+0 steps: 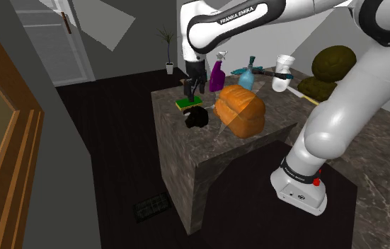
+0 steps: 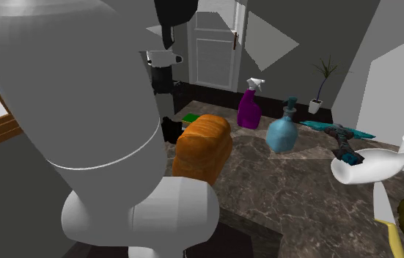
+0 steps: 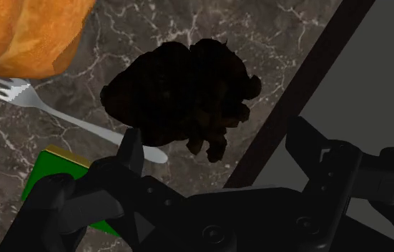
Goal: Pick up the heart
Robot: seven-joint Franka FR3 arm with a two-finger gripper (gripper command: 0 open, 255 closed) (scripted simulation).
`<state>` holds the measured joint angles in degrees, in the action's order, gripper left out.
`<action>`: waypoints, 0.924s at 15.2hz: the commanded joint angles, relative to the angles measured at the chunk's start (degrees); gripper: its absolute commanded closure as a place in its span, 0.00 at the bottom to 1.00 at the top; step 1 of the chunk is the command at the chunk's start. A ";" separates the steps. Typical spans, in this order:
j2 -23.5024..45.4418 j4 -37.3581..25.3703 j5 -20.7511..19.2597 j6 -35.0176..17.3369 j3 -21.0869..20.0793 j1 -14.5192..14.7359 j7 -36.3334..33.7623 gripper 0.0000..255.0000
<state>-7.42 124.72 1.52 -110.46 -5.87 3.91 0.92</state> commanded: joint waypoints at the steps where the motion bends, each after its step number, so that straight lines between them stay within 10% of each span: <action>1: 3.75 -2.73 -0.59 -1.10 -0.50 0.32 -0.37 0.00; 10: 6.07 0.71 -0.81 -6.85 -0.56 0.37 -0.52 0.00; 11: 6.11 0.69 -0.82 -6.88 -0.57 0.38 -0.54 1.00; 14: 6.12 0.70 -0.82 -6.90 -0.56 0.37 -0.52 1.00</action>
<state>-1.35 125.37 0.70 -117.33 -6.41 4.27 0.40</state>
